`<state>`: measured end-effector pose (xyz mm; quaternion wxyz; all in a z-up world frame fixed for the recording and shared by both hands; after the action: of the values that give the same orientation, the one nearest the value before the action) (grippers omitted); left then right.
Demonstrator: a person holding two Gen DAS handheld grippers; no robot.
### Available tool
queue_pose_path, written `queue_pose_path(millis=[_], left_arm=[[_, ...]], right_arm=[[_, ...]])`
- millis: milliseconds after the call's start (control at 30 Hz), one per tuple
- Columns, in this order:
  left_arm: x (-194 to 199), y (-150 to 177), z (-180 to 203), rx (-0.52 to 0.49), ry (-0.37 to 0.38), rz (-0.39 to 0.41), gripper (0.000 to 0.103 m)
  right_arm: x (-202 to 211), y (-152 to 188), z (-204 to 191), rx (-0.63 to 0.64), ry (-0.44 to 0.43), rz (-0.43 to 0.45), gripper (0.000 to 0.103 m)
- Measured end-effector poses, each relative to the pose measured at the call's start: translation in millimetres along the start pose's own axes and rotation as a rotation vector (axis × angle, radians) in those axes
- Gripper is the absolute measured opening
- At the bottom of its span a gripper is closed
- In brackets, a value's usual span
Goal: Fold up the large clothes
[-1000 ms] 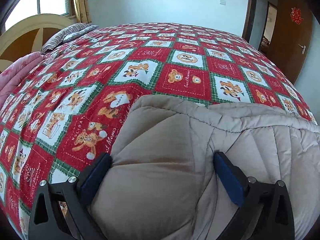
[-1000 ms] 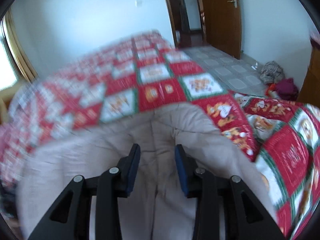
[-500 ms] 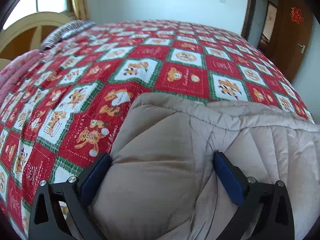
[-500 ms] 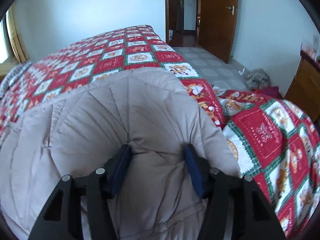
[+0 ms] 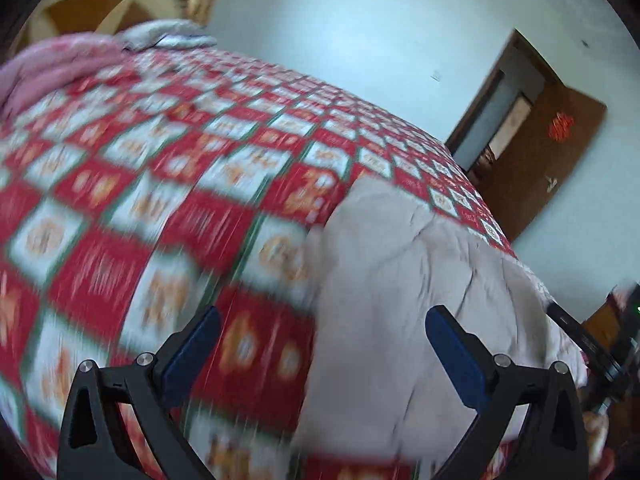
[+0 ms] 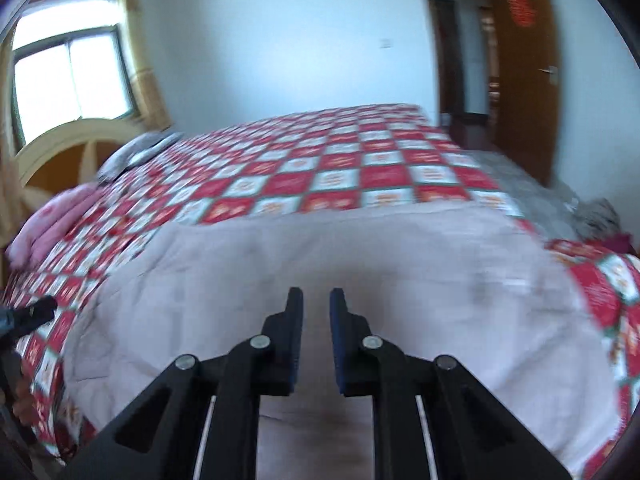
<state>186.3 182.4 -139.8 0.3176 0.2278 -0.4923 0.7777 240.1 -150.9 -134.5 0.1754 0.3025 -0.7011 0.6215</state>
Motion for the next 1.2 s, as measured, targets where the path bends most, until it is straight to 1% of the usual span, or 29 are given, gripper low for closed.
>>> queue_pose_path(millis=[67,100,133,167,267,367,433,500,533,600,667,700,733,800,867,900,967,1000,1033,1067,1100,1133,1200], left_arm=[[4.2,23.2,-11.7,0.031,-0.008,-0.034,0.102],[6.9,33.8,-15.8,0.037,-0.018,-0.045,0.102],[9.5,40.9,-18.2,0.043,-0.023,-0.049,0.102],[12.2,47.0,-18.9,0.047,-0.019,-0.051,0.102],[16.5,63.0,-14.8,0.077,0.057,-0.051,0.102],[8.5,72.0,-5.1,0.108,0.132,-0.059,0.102],[-4.0,69.8,5.2,0.129,0.189,-0.071,0.102],[-13.5,61.9,11.8,0.15,0.226,-0.051,0.102],[-21.3,54.6,14.9,0.175,0.243,-0.036,0.102],[-34.5,44.5,18.1,0.225,0.269,-0.033,0.102],[-48.2,37.1,20.0,0.305,0.287,-0.026,0.102],[-54.7,34.1,21.3,0.324,0.285,-0.019,0.102],[-62.0,30.5,24.6,0.327,0.256,-0.001,0.102],[-63.1,29.3,34.3,0.3,0.215,0.045,0.102],[-66.3,27.8,44.3,0.25,0.223,0.072,0.102],[-66.7,27.3,45.9,0.244,0.223,0.076,0.101],[-62.1,24.3,44.1,0.26,0.283,0.095,0.077],[-59.5,19.1,42.2,0.269,0.331,0.101,0.055],[-57.6,14.0,41.4,0.266,0.367,0.103,0.046],[-55.7,8.6,43.5,0.251,0.382,0.102,0.041],[-51.6,3.9,45.8,0.228,0.396,0.103,0.034],[-47.0,-0.2,50.3,0.2,0.398,0.101,0.029],[-37.1,-5.0,55.6,0.169,0.413,0.101,0.025]], right_arm=[[-24.2,7.7,-7.6,0.011,-0.006,-0.049,0.016],[-42.9,17.7,-9.3,0.009,0.008,-0.107,0.016],[-51.4,25.1,-9.7,0.012,0.03,-0.127,0.015],[-56.1,31.5,-7.8,0.015,0.043,-0.125,0.013],[-63.3,40.4,-5.1,0.024,0.048,-0.105,0.012],[-62.8,43.2,-6.6,0.036,0.063,-0.105,0.012],[-60.4,44.5,-7.3,0.037,0.066,-0.102,0.012],[-60.6,44.4,-6.5,0.036,0.064,-0.104,0.012],[-61.6,44.2,-9.2,0.036,0.065,-0.104,0.012],[-62.2,44.2,-9.1,0.038,0.067,-0.104,0.012],[-61.4,43.8,-9.7,0.039,0.069,-0.104,0.012],[-60.6,44.2,-10.4,0.041,0.071,-0.104,0.012],[-60.7,44.1,-11.1,0.041,0.071,-0.105,0.012],[-60.9,44.2,-11.2,0.039,0.069,-0.107,0.012],[-61.4,44.1,-11.4,0.038,0.068,-0.108,0.012],[-61.6,44.0,-11.8,0.036,0.069,-0.112,0.012],[-61.9,43.9,-12.9,0.036,0.081,-0.121,0.012],[-62.1,43.6,-14.2,0.033,0.091,-0.125,0.012],[-62.2,43.4,-14.9,0.025,0.099,-0.127,0.012],[-62.4,42.6,-15.4,0.014,0.104,-0.131,0.012],[-62.8,41.6,-16.6,-0.005,0.105,-0.137,0.013],[-62.8,40.5,-17.1,-0.023,0.106,-0.142,0.014],[-61.9,40.7,-20.9,-0.048,0.111,-0.146,0.015]])
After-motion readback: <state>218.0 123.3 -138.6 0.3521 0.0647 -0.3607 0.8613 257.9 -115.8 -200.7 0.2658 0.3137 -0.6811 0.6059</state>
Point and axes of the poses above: each gripper's, at about its wrist camera, not at the fingertips, and x roughly against the way its jaws point, z to its right, y to its underside, the point moved 2 cm from there along -x, roughly the way its jaws point, and after that the axes turned 3 degrees about -z, right-handed, at the moved point
